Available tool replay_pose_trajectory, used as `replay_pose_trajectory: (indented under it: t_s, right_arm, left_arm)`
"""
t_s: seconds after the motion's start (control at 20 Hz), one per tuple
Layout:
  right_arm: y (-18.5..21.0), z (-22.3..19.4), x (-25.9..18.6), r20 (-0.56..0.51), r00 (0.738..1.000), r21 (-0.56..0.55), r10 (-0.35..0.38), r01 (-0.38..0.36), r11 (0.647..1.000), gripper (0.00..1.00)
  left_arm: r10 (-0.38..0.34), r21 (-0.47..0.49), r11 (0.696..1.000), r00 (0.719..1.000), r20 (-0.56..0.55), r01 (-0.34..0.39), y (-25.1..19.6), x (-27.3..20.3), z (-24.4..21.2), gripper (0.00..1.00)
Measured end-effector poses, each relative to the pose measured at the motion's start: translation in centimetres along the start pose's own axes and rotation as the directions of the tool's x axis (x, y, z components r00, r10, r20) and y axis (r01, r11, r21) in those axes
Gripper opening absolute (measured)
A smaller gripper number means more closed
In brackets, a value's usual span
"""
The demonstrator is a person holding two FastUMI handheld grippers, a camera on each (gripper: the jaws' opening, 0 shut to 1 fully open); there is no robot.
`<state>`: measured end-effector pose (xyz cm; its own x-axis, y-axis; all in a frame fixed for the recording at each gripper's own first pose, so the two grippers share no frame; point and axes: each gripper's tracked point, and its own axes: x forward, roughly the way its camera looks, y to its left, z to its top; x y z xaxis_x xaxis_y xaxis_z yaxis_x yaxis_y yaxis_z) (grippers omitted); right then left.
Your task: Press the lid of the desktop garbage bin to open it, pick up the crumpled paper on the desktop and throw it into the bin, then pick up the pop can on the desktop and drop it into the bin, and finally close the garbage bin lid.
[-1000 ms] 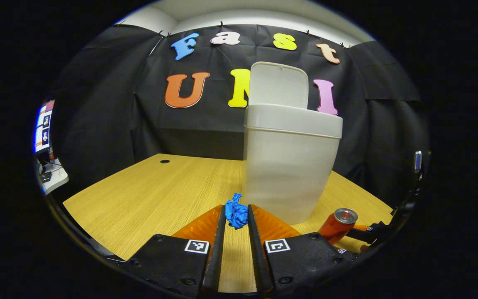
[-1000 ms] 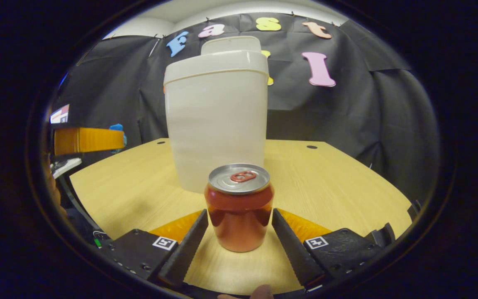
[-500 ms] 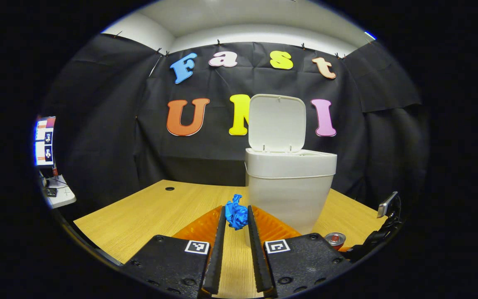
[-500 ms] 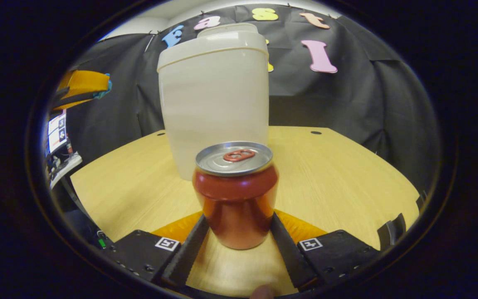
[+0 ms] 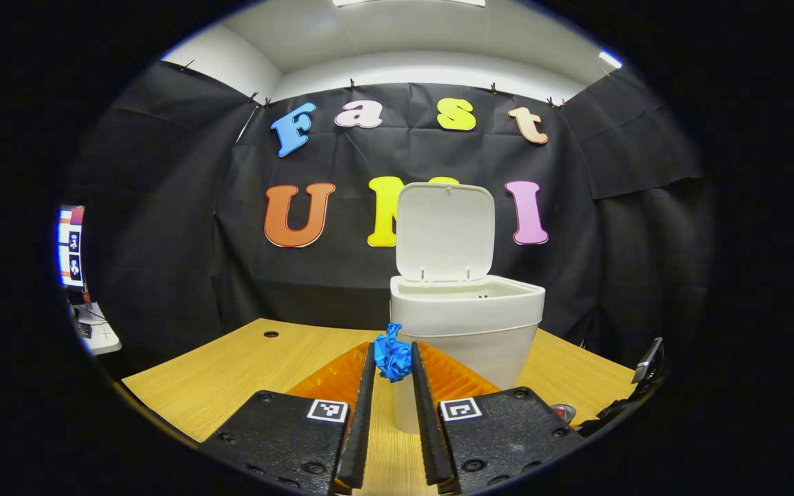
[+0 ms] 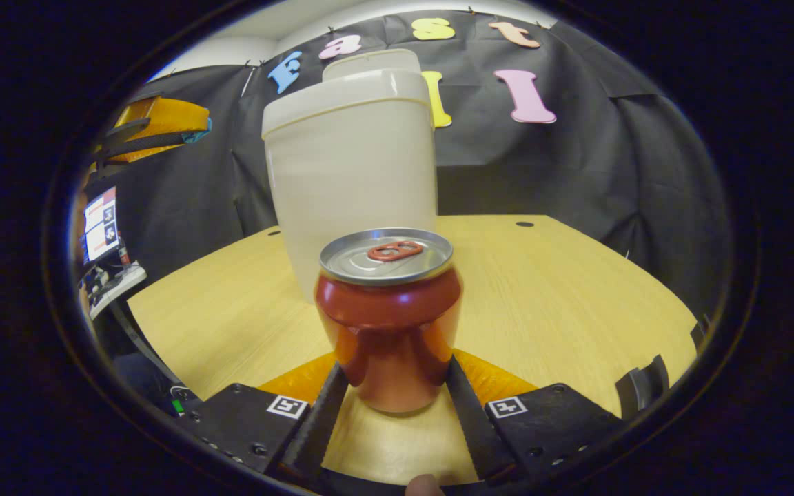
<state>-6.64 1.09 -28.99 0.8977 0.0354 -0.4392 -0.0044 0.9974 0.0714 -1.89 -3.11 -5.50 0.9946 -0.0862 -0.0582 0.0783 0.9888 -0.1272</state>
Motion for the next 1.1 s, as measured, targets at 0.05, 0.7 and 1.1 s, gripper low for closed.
replay_pose_trajectory:
  t_s: [0.05, 0.7, 1.1]
  right_arm:
    - [-0.3, 0.5, -0.5, 0.016, 1.000, 0.002, -0.002, 0.002, 1.000, 0.80]
    - [-4.1, 4.4, -1.7, 0.097, 0.995, 0.010, -0.015, 0.014, 1.000, 0.80]
    - [-6.6, 5.5, -2.0, 0.125, 0.991, 0.040, -0.045, 0.040, 0.998, 0.79]
  left_arm:
    - [-0.006, 0.001, 1.000, 1.000, 0.015, 0.006, -0.2, 0.5, 0.9, 0.35]
    - [-0.052, 0.033, 0.998, 0.996, 0.073, 0.049, -3.1, 8.6, 5.9, 0.34]
    - [-0.089, 0.040, 0.995, 0.996, 0.024, 0.088, -5.3, 13.0, 5.1, 0.36]
